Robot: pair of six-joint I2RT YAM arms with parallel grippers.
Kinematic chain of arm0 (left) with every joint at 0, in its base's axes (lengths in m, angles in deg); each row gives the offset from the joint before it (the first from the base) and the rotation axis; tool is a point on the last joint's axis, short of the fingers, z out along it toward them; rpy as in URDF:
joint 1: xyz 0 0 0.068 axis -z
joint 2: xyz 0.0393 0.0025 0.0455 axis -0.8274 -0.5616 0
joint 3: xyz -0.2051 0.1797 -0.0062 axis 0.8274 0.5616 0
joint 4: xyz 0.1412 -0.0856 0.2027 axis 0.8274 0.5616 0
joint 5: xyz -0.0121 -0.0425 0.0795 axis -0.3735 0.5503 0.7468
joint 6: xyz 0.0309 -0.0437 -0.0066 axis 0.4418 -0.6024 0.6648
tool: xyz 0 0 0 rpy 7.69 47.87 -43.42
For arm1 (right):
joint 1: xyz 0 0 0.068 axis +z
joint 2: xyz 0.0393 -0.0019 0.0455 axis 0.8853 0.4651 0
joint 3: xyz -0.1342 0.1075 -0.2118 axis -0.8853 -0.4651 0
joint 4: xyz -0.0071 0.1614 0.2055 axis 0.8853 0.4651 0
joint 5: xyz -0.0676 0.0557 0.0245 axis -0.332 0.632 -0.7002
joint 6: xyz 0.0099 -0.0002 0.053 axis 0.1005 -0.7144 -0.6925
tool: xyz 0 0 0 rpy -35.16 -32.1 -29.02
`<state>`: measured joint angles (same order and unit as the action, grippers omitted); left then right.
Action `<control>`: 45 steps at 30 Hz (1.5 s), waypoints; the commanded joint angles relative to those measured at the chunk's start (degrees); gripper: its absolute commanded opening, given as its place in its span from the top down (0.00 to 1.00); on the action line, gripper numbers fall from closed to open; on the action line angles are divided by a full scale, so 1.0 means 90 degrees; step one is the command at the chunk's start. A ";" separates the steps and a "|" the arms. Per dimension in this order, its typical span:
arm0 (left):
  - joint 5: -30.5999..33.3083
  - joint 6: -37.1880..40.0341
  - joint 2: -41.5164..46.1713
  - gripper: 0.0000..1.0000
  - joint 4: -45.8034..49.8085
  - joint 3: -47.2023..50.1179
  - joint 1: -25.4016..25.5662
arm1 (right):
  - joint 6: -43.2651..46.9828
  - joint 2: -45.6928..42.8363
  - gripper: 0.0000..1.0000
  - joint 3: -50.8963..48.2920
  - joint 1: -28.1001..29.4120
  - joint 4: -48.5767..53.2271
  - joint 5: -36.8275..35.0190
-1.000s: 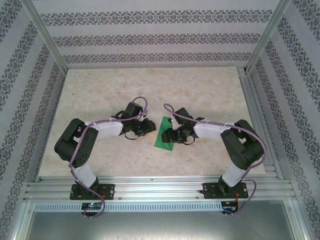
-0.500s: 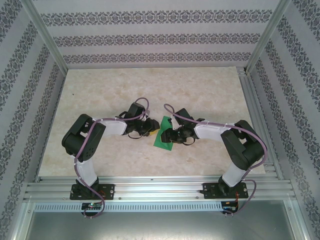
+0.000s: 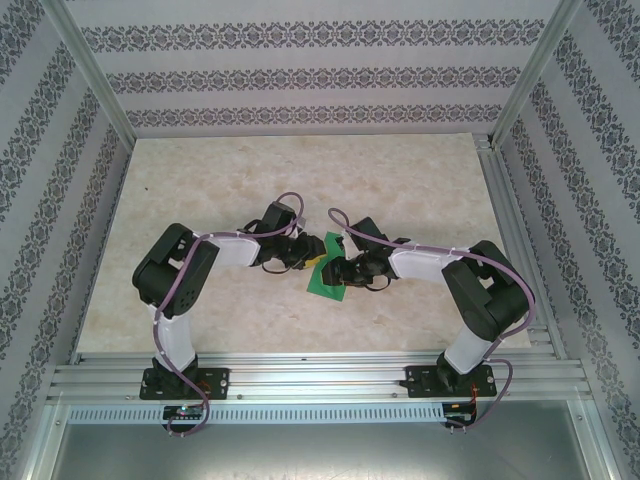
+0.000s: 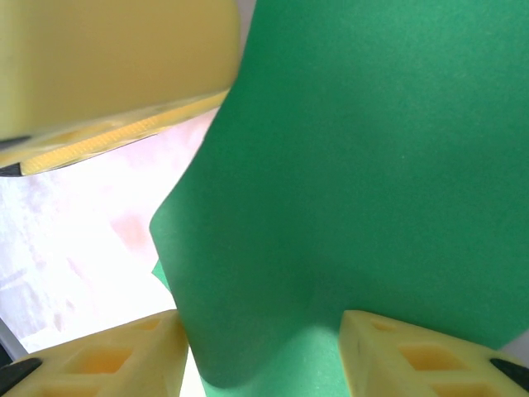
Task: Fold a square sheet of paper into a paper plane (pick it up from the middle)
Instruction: Fold the triangle a second time at the center of the table.
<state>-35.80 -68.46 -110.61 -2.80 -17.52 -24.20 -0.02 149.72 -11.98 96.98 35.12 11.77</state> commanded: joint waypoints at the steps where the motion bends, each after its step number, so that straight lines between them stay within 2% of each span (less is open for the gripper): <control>1: -0.0144 -0.0035 -0.0138 0.65 -0.0149 -0.0138 0.0069 | 0.0024 0.0029 0.47 -0.0178 -0.0074 0.0030 -0.0059; 29: -0.0146 0.0152 -0.0312 0.70 0.0233 -0.0276 0.0171 | -0.0005 -0.0063 0.47 -0.0321 -0.0096 -0.0172 -0.0051; 36: -0.0165 0.0161 -0.0358 0.85 0.0222 -0.0314 0.0176 | -0.0028 -0.0259 0.45 -0.0254 -0.0096 -0.0133 -0.0054; 41: -0.0159 0.0098 -0.0302 0.89 0.0199 -0.0304 0.0176 | 0.0009 -0.0671 0.42 -0.0167 -0.0077 0.0091 -0.0166; 45: -0.0120 0.0050 -0.0239 0.90 0.0160 -0.0301 0.0176 | 0.0197 -0.1154 0.39 -0.0056 0.0092 0.0611 -0.0684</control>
<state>-36.09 -68.00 -112.84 -1.60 -19.19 -23.37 0.22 142.44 -13.49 96.81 37.35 9.63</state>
